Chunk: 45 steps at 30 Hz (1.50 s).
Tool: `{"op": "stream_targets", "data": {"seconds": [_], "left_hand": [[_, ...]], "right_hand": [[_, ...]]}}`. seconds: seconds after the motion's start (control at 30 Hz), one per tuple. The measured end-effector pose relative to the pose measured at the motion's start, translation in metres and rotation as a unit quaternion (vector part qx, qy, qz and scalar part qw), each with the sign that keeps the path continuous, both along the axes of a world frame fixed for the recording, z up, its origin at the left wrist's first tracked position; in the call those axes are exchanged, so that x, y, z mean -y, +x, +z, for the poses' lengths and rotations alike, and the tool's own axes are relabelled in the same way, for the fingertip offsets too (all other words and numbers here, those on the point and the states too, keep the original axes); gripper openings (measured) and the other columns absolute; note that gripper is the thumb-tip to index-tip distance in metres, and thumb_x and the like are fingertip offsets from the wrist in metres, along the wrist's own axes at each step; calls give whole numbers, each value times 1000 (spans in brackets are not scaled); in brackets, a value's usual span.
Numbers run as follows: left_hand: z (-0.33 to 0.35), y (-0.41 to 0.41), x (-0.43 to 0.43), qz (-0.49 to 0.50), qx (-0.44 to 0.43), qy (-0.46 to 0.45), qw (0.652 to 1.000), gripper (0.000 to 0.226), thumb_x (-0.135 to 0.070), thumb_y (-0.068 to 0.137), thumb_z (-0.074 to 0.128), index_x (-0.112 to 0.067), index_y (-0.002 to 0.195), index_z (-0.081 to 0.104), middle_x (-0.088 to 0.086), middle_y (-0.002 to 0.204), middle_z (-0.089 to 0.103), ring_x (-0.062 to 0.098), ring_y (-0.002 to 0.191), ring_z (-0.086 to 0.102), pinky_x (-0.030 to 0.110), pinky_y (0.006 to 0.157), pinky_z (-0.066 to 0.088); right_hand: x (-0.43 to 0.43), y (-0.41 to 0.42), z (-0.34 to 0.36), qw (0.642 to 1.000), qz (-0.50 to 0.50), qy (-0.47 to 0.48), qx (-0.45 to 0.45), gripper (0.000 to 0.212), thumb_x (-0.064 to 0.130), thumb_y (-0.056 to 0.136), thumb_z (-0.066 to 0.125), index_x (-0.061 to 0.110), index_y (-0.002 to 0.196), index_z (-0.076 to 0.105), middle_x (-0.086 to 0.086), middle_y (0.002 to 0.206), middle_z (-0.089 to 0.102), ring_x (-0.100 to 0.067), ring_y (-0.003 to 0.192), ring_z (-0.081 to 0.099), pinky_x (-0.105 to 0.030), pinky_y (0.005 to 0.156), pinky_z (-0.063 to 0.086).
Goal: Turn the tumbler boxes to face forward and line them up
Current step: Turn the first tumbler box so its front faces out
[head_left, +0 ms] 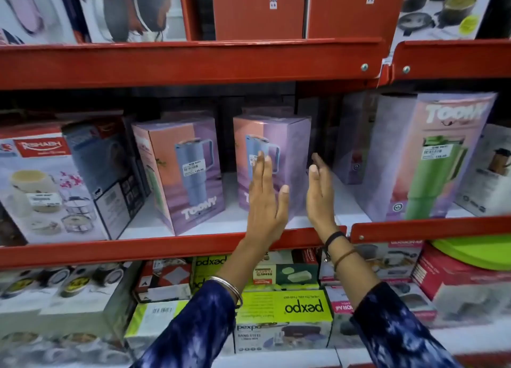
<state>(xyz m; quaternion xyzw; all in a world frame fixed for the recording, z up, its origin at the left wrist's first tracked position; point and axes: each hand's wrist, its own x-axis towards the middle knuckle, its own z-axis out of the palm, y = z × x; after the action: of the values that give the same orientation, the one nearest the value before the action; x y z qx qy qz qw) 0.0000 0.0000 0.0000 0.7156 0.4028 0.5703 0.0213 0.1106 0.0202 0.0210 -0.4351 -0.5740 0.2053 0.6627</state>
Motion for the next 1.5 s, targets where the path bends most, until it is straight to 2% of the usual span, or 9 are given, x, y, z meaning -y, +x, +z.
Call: {"op": "stream_targets", "data": {"seconds": [0.13,0.33,0.43,0.6,0.77,1.0,1.27,1.4,1.5], "left_hand": [[-5,16,-1,30,81,-87,992,67,-36,98,39,-21,150,-1,3,161,-9,4,145,-13,33,121,3],[4,21,-1,5,107,-94,990,72,-26,94,53,-16,150,8,9,160,1,13,148,1,31,120,11],[14,14,-1,-21,154,-80,985,79,-26,90,62,-15,149,10,8,157,13,12,145,13,19,118,14],[23,-8,-5,-53,248,-72,965,74,-31,86,66,-31,144,19,4,148,37,14,134,41,41,110,41],[26,-25,-8,-88,241,-49,965,67,-14,89,61,-26,141,19,-14,139,39,-4,127,44,16,101,42],[16,-41,-20,-50,187,22,981,54,-21,90,58,-38,133,30,9,145,23,29,140,26,61,107,36],[31,-39,-13,6,109,-52,993,70,-60,85,40,-33,147,23,-9,134,16,0,126,15,31,111,16],[37,-52,-14,-30,71,-105,991,60,-43,94,44,-27,147,22,5,146,29,7,129,29,11,105,23],[34,-59,-16,-49,86,-121,988,57,-36,96,41,-24,148,21,0,152,31,2,131,28,19,109,23]], "right_hand": [[-20,7,-1,991,56,-119,-2,41,30,98,35,16,135,44,-5,145,45,-20,132,42,-25,103,31],[-26,18,1,996,47,-74,-6,36,22,92,52,11,126,54,-8,125,62,-16,110,58,-11,84,46],[-19,20,12,997,61,-35,-18,31,27,89,58,14,117,61,-5,114,67,-14,102,63,-23,85,51],[-10,15,26,992,116,-5,-40,20,21,92,54,14,108,64,-7,112,67,-20,103,64,-38,87,56],[-22,18,37,981,179,-73,-3,76,41,75,64,32,141,28,3,152,30,-13,138,31,-35,111,33],[-28,25,45,969,225,-102,-2,92,25,62,74,18,143,31,-3,142,45,-16,126,47,-32,106,40],[-17,17,29,995,80,-38,-44,52,6,78,69,7,126,50,-9,116,61,-10,93,60,-13,75,52],[-14,20,17,999,10,-31,-31,39,13,83,65,11,121,57,-10,117,64,-24,100,61,-41,92,52],[-7,17,14,999,-2,-31,-21,37,11,82,66,9,119,59,-9,111,66,-20,96,62,-43,91,53]]}}
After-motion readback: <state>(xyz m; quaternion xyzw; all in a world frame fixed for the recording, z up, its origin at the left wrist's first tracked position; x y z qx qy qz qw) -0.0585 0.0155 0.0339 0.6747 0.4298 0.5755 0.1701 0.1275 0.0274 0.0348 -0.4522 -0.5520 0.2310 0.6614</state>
